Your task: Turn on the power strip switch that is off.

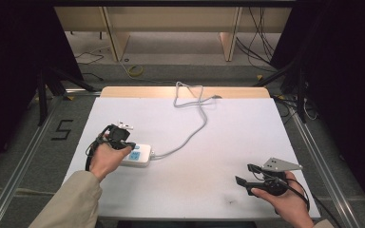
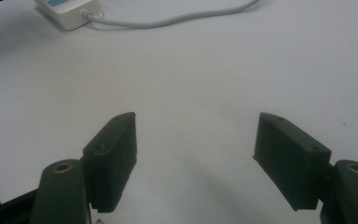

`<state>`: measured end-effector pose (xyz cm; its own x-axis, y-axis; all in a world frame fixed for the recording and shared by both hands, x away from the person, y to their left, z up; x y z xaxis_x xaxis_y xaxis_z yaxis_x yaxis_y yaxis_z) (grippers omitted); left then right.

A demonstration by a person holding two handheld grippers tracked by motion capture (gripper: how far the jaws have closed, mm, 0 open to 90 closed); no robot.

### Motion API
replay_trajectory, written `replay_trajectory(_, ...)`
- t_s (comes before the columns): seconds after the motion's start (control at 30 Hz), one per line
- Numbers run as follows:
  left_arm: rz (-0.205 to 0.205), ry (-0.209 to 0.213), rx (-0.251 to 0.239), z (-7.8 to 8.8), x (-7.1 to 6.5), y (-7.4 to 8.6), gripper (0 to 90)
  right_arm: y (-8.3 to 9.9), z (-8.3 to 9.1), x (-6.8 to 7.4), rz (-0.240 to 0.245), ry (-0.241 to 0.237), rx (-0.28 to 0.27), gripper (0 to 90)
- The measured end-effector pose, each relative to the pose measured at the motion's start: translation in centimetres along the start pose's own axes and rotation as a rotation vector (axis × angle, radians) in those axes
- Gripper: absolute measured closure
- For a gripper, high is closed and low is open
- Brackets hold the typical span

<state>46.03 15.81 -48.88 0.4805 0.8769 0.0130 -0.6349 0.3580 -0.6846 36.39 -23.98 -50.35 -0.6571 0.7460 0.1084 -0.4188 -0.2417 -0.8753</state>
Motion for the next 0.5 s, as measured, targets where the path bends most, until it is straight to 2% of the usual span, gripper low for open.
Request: replay_trajectory(0.5,0.008,-0.002,0.007,-0.53,0.07,-0.21,90.0,0.02,-0.02,0.01,-0.001,-0.001,0.003,30.1)
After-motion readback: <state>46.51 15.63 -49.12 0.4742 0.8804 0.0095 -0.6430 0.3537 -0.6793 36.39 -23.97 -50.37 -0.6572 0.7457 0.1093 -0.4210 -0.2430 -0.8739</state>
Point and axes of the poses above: each handheld gripper's, and its own axes: z roughly backward along the jaws, y roughly out of its underside, x roughly to its left, the point moved 8 cm from there along -z, roughly forward along the jaws, and after that the axes turned 7 degrees about -x, right-handed, at the moved point
